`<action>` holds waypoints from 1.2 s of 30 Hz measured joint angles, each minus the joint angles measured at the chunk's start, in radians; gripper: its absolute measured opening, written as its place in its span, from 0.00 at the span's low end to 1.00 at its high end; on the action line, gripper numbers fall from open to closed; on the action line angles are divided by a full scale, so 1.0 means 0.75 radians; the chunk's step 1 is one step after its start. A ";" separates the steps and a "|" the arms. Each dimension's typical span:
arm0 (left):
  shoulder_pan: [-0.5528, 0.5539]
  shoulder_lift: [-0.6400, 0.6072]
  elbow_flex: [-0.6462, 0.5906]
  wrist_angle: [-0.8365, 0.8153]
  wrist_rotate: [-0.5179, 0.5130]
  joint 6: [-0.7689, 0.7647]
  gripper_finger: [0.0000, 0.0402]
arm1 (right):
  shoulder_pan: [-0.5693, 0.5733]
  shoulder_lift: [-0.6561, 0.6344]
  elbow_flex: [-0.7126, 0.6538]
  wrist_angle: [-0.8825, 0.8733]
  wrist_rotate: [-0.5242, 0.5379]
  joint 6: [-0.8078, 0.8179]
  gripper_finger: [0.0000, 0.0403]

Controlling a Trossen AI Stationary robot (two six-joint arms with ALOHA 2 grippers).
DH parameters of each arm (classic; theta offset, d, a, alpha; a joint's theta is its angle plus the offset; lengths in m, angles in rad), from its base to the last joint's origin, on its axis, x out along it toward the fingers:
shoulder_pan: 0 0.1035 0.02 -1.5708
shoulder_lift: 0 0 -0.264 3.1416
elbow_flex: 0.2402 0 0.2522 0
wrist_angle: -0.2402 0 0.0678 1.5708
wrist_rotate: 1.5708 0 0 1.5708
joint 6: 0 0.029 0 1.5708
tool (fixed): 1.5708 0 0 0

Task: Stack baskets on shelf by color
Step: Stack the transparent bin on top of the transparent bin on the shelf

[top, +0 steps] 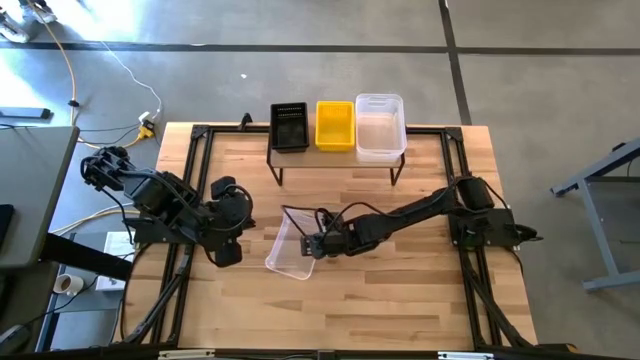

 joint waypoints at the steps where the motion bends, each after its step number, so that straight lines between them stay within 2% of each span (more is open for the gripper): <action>1: 0.000 0.000 0.000 0.000 0.000 0.009 0.05 | 0.000 0.010 0.000 0.010 -0.003 0.011 0.34; 7: 0.000 0.000 0.000 0.001 -0.002 0.018 0.05 | -0.002 0.068 -0.001 0.019 -0.051 0.042 0.34; 10: 0.000 0.000 0.000 0.001 -0.002 0.023 0.05 | -0.003 0.078 0.000 0.017 -0.057 0.042 0.31; 13: 0.000 0.000 0.000 0.000 -0.003 0.043 0.05 | -0.003 0.079 -0.001 0.010 -0.058 0.034 0.21; 16: 0.000 0.000 0.000 0.000 -0.002 0.044 0.05 | -0.003 0.079 -0.001 0.011 -0.061 -0.007 0.06; 18: 0.000 0.000 0.000 0.000 -0.002 0.045 0.05 | -0.003 0.079 -0.001 0.014 -0.068 -0.037 0.02; 24: 0.000 0.000 0.000 -0.002 0.000 0.045 0.05 | 0.009 0.058 -0.002 0.007 -0.084 -0.078 0.01; 36: 0.000 0.000 0.000 -0.002 -0.001 0.053 0.05 | 0.054 -0.182 -0.002 -0.131 0.074 -0.153 0.00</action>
